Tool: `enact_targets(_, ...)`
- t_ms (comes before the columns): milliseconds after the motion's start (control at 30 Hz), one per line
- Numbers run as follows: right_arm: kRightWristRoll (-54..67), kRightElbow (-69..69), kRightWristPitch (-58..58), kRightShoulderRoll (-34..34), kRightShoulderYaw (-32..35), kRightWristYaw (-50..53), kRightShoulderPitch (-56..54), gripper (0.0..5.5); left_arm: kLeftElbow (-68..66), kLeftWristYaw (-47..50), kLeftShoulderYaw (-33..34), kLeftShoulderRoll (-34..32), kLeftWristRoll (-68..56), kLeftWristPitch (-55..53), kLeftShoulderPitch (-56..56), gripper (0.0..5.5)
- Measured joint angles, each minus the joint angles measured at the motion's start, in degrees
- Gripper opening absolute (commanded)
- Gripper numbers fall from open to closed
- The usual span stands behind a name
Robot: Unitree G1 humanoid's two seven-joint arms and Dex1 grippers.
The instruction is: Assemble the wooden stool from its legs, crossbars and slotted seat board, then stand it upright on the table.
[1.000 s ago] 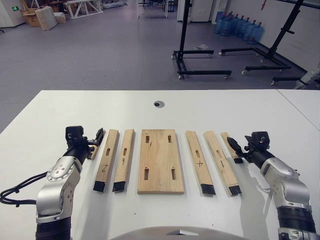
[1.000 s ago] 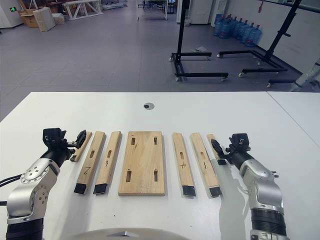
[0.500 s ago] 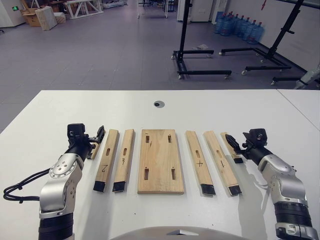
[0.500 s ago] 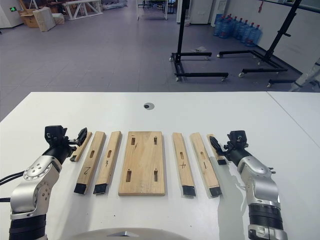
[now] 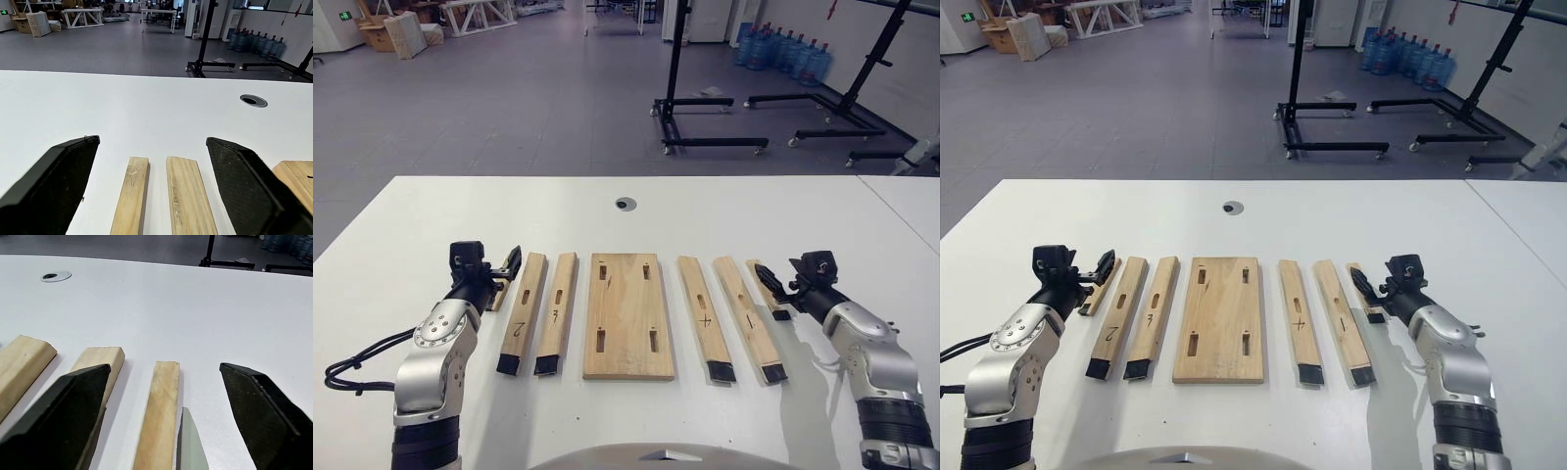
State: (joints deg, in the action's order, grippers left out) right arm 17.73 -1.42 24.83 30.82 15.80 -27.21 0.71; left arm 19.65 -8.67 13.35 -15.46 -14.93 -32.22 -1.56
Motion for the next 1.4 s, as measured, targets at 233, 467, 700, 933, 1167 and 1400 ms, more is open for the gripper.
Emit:
enact_targets(233,-1.66,-0.74,1.56,1.07,-1.91,-1.4,3.2,4.13,0.19,0.14,-0.66,0.15,0.1,-0.37,-0.59,4.03)
enact_targets(467,-2.6,-3.01,1.95,-0.1,-3.32,-0.11,1.96,3.94,0.19,0.38,-0.86,0.3,0.11,-0.61,-0.61,4.0)
enact_targets(700,-3.76,-3.52,1.25,-0.27,-4.16,0.85,1.29,2.84,0.19,0.39,-1.22,0.32,0.07,-0.96,-0.61,4.0)
enact_targets(933,-4.36,-2.37,1.33,0.16,-4.36,0.79,2.19,1.64,0.18,0.22,-1.18,0.32,0.03,-1.17,-0.58,4.0)
enact_targets(1167,-4.89,-2.2,1.44,1.01,-4.52,0.41,2.41,1.28,0.07,0.61,-0.69,0.31,0.08,-1.16,-0.07,4.0)
enact_targets(1400,-1.05,-2.32,2.75,0.32,0.56,1.22,-0.97,1.28,0.61,-2.16,3.4,0.67,-9.95,-8.76,4.24,4.0)
